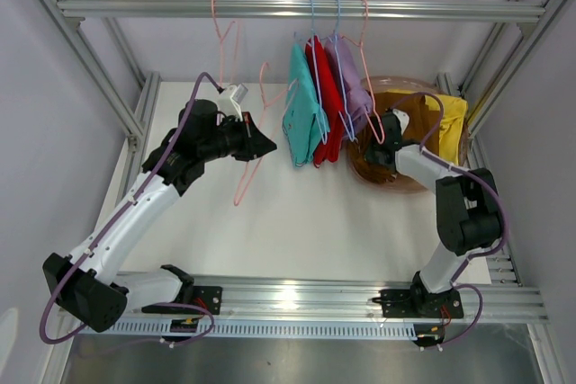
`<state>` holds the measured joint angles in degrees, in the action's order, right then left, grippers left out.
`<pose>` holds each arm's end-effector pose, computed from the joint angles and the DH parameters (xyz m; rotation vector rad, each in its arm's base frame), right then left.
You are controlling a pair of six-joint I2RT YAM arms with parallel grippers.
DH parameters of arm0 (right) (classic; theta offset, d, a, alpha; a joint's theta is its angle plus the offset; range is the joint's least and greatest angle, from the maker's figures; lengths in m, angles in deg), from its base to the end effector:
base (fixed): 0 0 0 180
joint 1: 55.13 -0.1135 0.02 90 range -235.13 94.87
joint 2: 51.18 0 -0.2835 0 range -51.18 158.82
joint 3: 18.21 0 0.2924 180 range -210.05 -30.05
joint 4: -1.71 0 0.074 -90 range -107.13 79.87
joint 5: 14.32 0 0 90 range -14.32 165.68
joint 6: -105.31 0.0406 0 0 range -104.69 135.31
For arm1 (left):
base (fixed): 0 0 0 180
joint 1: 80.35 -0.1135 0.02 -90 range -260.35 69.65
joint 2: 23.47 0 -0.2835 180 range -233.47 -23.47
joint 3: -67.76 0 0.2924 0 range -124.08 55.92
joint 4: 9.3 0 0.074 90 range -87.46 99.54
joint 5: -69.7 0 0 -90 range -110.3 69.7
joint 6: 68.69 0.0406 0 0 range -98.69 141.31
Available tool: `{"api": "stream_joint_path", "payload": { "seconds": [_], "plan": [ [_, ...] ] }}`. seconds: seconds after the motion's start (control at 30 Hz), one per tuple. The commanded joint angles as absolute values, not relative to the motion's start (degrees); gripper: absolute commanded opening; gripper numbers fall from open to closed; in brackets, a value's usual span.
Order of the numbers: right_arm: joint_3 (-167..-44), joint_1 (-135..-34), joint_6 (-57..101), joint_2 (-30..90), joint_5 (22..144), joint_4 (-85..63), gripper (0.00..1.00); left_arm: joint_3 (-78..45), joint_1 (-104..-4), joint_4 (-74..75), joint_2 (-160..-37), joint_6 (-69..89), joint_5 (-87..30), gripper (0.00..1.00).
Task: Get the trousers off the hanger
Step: Place the hanger at the clothesline.
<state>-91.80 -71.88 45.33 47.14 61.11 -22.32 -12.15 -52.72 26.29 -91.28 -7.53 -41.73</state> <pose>0.3872 0.1059 0.1865 0.3894 2.3552 0.0763 0.2601 -0.1529 0.3927 0.2358 2.0801 -0.9908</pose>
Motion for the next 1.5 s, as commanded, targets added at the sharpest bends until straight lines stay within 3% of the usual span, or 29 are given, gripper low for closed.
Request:
{"api": "stream_joint_path", "payload": {
  "seconds": [0.0, 0.2, 0.43, 0.7, 0.9, 1.2, 1.47],
  "plan": [
    [-97.18, -71.21, 44.76, 46.3, 60.39, -25.33, 0.13, -15.01, -52.05, 25.22, -90.18, -6.02, -42.98, 0.0],
    [-108.87, -67.44, 40.55, 43.12, 60.03, -30.86, 0.14, -15.27, -52.05, 25.39, -90.09, -5.85, -43.24, 0.0],
    [-120.12, -60.5, 38.16, 51.02, 60.56, -33.33, 0.14, -15.44, -52.05, 25.57, -90.27, -5.58, -43.33, 0.0],
    [-120.93, -52.67, 40.01, 66.39, 67.15, -35.0, 0.13, -15.97, -52.14, 26.01, -90.53, -4.97, -43.42, 0.0],
    [-120.31, -52.31, 41.42, 69.41, 68.03, -34.83, 0.13, -16.06, -52.05, 26.18, -90.71, -4.96, -43.33, 0.0],
    [-119.7, -54.42, 41.24, 57.47, 67.15, -37.37, 0.18, -17.82, -52.05, 27.94, -89.48, -2.42, -42.11, 0.01],
    [-105.67, -63.37, 41.59, 37.61, 68.03, -34.39, 0.23, -20.1, -52.05, 31.37, -88.07, 1.28, -34.11, 0.0]
  ]
}}
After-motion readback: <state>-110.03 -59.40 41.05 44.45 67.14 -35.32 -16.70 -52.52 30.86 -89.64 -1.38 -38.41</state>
